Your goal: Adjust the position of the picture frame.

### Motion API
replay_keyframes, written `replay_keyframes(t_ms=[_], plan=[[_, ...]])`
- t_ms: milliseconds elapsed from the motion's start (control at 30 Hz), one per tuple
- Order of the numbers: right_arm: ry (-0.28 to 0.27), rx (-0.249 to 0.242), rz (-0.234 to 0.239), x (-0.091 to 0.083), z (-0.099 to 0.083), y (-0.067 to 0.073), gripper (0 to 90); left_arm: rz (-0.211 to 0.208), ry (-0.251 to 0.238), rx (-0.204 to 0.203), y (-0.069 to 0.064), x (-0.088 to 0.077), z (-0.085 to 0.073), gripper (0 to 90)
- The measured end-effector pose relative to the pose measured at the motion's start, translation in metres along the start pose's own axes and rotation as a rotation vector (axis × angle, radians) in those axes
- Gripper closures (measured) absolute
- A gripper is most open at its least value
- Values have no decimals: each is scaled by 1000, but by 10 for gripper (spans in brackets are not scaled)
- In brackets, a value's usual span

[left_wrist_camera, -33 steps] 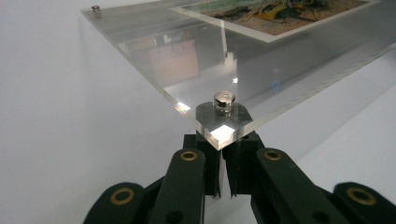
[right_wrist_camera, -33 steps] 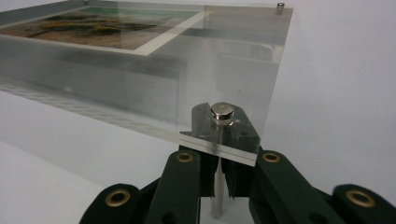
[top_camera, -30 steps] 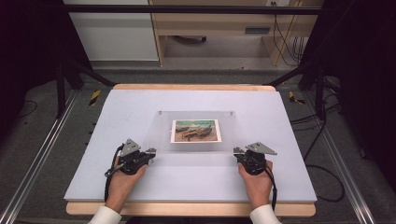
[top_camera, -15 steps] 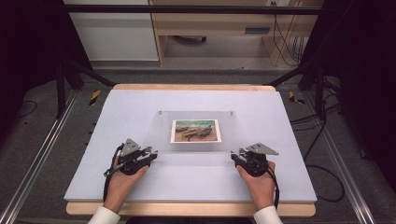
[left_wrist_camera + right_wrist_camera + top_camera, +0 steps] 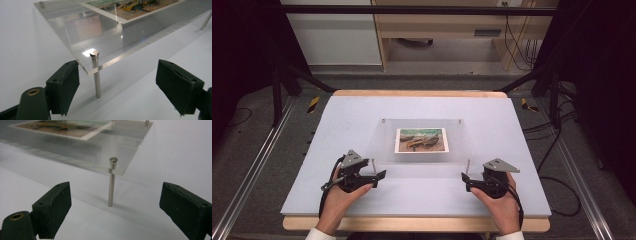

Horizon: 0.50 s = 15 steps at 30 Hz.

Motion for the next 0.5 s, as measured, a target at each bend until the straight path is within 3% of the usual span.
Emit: replay_keyframes(t_ms=[300,500], plan=[[-59,-12,-6,-10,10,-4,73,38,-78,-6,10,-15,10,87],[-84,-33,0,-11,12,-2,47,30,-115,13,10,-19,14,50]])
Point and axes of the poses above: each handheld gripper's, and its own axes: x roughly forward along the jaws, z roughly out of its top, y roughly to its left, the point moved 7 cm from there along x, roughly forward along the jaws, and after that the axes turned 7 degrees about -y, right-handed, at the moved point
